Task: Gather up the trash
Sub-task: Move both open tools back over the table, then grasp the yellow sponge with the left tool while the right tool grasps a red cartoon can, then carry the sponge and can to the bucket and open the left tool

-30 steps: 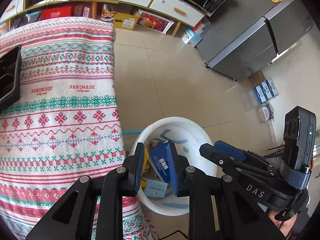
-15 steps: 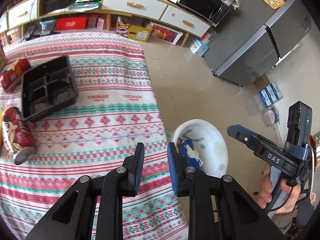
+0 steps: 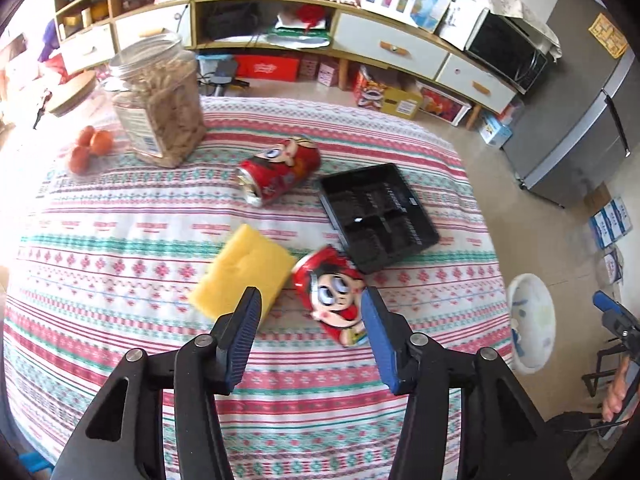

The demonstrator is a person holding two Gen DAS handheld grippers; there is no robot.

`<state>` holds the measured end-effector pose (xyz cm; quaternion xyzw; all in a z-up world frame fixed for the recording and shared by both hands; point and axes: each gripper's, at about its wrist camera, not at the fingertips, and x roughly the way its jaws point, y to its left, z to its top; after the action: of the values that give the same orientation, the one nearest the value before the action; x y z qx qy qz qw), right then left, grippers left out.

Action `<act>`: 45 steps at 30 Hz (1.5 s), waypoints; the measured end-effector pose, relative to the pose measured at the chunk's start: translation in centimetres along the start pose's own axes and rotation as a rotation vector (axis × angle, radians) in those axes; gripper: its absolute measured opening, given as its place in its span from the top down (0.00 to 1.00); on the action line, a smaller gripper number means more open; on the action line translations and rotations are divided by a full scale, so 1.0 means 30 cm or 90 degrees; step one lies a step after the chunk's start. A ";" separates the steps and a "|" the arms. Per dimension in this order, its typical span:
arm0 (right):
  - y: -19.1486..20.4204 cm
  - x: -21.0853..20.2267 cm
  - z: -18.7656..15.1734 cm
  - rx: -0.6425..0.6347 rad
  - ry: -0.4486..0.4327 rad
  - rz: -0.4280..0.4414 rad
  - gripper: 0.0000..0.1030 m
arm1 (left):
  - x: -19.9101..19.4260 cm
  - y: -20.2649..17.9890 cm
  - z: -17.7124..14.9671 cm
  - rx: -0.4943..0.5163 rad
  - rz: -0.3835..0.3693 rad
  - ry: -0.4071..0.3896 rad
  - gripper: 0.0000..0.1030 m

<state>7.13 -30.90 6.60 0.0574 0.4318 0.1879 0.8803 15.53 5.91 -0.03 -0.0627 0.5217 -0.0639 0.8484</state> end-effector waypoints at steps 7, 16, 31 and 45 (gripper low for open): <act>0.105 0.050 0.026 0.063 0.042 0.070 0.38 | 0.139 0.123 0.008 0.036 0.033 0.037 0.43; 0.368 0.316 0.009 -0.038 0.089 0.032 0.37 | 0.247 0.124 0.005 0.103 0.055 0.081 0.31; 0.626 0.688 -0.002 -0.198 0.089 0.026 0.36 | 0.269 0.257 0.031 0.056 0.066 0.068 0.53; 0.679 0.807 -0.025 -0.238 0.091 0.006 0.43 | 0.132 0.274 0.008 0.008 0.003 0.031 0.58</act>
<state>14.28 -2.95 -6.38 -0.1187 0.4506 0.2728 0.8417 17.88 13.31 -4.82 -0.0543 0.5418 -0.0665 0.8361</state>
